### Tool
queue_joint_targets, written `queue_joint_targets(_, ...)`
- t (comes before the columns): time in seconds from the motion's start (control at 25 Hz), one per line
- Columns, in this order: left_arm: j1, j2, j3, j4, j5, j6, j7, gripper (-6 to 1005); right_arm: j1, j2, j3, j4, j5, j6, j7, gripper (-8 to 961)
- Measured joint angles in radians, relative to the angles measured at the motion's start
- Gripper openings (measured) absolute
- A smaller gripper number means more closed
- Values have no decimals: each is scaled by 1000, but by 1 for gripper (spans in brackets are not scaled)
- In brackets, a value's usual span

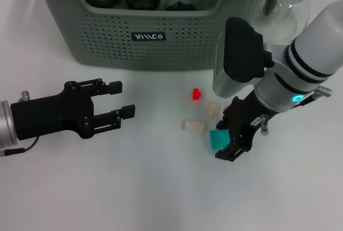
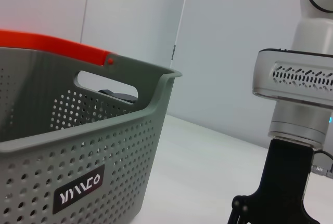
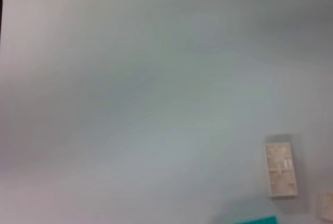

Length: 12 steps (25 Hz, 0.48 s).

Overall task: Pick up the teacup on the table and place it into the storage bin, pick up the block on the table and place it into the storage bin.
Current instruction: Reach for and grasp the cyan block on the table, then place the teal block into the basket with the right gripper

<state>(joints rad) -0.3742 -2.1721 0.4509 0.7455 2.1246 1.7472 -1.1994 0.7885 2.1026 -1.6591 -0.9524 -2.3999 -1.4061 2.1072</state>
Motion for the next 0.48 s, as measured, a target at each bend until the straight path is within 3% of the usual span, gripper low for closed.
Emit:
queue_joint_targets(0.4,-6,0,0,-11,0,0,0,632,-4,-3,9,-3,-1,-5,5,579)
queue_joint_targets(0.48,-6,0,0,-11,0,0,0,632,-4,-3,9,-3,-1,-6,8,474)
